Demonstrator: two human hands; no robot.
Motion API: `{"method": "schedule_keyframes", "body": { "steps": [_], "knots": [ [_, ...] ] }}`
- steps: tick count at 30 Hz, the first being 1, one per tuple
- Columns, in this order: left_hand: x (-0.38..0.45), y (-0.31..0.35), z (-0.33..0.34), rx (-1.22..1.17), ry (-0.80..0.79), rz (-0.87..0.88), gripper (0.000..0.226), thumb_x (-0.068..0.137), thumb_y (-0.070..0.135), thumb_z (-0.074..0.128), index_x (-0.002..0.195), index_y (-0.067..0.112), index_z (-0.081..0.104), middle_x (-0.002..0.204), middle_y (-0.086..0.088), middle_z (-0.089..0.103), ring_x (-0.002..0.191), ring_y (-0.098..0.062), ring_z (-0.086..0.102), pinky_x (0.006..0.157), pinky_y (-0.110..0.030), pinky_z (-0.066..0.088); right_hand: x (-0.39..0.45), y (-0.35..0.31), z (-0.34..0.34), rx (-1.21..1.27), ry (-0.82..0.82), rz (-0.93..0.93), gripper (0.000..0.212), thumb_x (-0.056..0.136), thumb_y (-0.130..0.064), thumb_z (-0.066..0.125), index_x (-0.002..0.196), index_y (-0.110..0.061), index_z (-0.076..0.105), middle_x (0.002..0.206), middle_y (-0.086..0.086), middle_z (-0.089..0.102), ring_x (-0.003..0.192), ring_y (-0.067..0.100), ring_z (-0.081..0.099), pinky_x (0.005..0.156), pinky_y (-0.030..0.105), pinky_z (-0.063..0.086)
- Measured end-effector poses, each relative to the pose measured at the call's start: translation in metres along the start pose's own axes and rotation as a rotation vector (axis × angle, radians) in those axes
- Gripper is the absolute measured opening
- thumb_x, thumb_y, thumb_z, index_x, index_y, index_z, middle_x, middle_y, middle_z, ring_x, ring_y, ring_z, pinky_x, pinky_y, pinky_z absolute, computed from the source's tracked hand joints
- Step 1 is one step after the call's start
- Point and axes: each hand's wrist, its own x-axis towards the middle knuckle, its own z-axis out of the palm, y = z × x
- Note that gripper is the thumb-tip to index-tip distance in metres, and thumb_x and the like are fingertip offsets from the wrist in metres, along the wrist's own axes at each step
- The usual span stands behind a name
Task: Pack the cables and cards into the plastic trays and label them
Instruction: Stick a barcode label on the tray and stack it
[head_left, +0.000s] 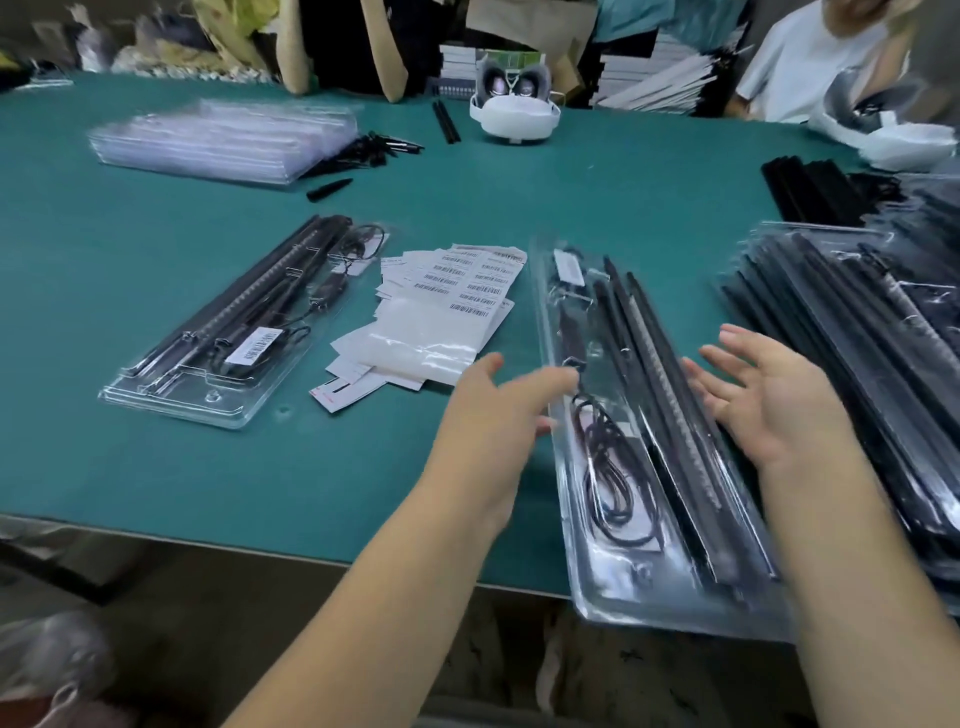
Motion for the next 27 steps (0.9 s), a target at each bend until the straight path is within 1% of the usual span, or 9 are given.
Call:
{"method": "schedule_keyframes", "body": {
  "steps": [3, 5, 8, 12, 15, 17, 20, 23, 27],
  "knots": [
    [0.017, 0.017, 0.007, -0.097, -0.264, -0.15, 0.011, 0.085, 0.025, 0.067, 0.082, 0.014, 0.069, 0.074, -0.001, 0.065, 0.058, -0.011, 0.059, 0.053, -0.024, 0.052, -0.001, 0.001, 0.003, 0.157, -0.094, 0.066, 0.006, 0.094, -0.014, 0.048, 0.092, -0.013, 0.054, 0.108, 0.01, 0.052, 0.089, 0.028, 0.065, 0.09, 0.038, 0.049],
    [0.026, 0.022, 0.008, -0.012, -0.317, -0.166, 0.021, 0.085, 0.024, 0.066, 0.065, 0.019, 0.068, 0.066, 0.001, 0.064, 0.062, -0.015, 0.061, 0.057, -0.028, 0.055, -0.004, 0.0, 0.005, 0.219, -0.153, 0.077, 0.008, 0.094, -0.015, 0.047, 0.094, -0.011, 0.055, 0.106, 0.011, 0.054, 0.09, 0.031, 0.067, 0.095, 0.042, 0.049],
    [0.036, 0.027, 0.003, -0.002, -0.284, -0.089, 0.017, 0.085, 0.02, 0.063, 0.069, 0.016, 0.065, 0.064, 0.001, 0.065, 0.063, -0.015, 0.059, 0.067, -0.031, 0.055, -0.007, -0.003, 0.007, 0.296, -0.187, 0.08, 0.013, 0.095, -0.012, 0.044, 0.094, -0.009, 0.056, 0.1, 0.011, 0.058, 0.088, 0.031, 0.07, 0.085, 0.041, 0.056],
    [0.046, 0.041, -0.005, -0.291, -0.227, 0.066, 0.043, 0.09, 0.015, 0.056, 0.047, 0.017, 0.063, 0.056, 0.005, 0.058, 0.055, -0.009, 0.057, 0.06, -0.026, 0.053, -0.007, 0.004, 0.007, 0.229, -0.219, 0.18, 0.023, 0.097, -0.01, 0.042, 0.112, -0.009, 0.06, 0.077, 0.005, 0.071, 0.069, 0.016, 0.07, 0.065, 0.029, 0.058],
    [0.051, 0.043, -0.003, -0.4, -0.063, 0.166, 0.027, 0.09, 0.017, 0.06, 0.063, 0.016, 0.064, 0.058, 0.004, 0.058, 0.05, -0.009, 0.056, 0.049, -0.023, 0.052, -0.009, 0.007, 0.007, 0.356, -0.405, 0.304, 0.045, 0.1, -0.024, 0.038, 0.137, -0.001, 0.047, 0.085, 0.011, 0.075, 0.081, 0.021, 0.072, 0.069, 0.036, 0.06],
    [0.053, 0.04, 0.0, -0.375, 0.044, 0.197, 0.019, 0.089, 0.024, 0.065, 0.074, 0.014, 0.061, 0.063, 0.004, 0.061, 0.054, -0.012, 0.057, 0.047, -0.023, 0.05, -0.01, 0.006, 0.011, 0.431, -0.543, 0.313, 0.057, 0.097, -0.049, 0.035, 0.127, -0.008, 0.061, 0.11, 0.018, 0.069, 0.095, 0.035, 0.069, 0.068, 0.046, 0.059],
    [0.055, 0.033, 0.002, -0.399, 0.071, 0.237, 0.02, 0.086, 0.029, 0.069, 0.08, 0.011, 0.062, 0.073, 0.002, 0.064, 0.061, -0.012, 0.061, 0.05, -0.023, 0.051, -0.008, 0.011, 0.013, 0.369, -0.591, 0.154, 0.077, 0.078, -0.078, 0.035, 0.106, -0.019, 0.075, 0.123, 0.015, 0.064, 0.099, 0.034, 0.068, 0.069, 0.046, 0.059],
    [0.052, 0.024, 0.002, -0.269, -0.016, 0.267, 0.023, 0.085, 0.017, 0.07, 0.098, 0.006, 0.055, 0.089, -0.007, 0.06, 0.075, -0.014, 0.063, 0.061, -0.026, 0.055, -0.007, 0.016, 0.015, 0.314, -0.635, 0.092, 0.052, 0.069, -0.046, 0.075, 0.11, -0.013, 0.069, 0.114, 0.015, 0.068, 0.097, 0.029, 0.069, 0.077, 0.044, 0.058],
    [0.034, 0.023, -0.026, -0.394, -0.293, 0.275, 0.032, 0.062, 0.013, 0.085, 0.084, 0.013, 0.061, 0.087, -0.005, 0.061, 0.091, -0.022, 0.064, 0.077, -0.041, 0.056, -0.004, 0.015, 0.015, 0.478, -0.509, 0.04, 0.028, 0.079, -0.015, 0.051, 0.09, -0.011, 0.076, 0.09, 0.006, 0.073, 0.075, 0.019, 0.068, 0.073, 0.03, 0.058]
  ]
}}
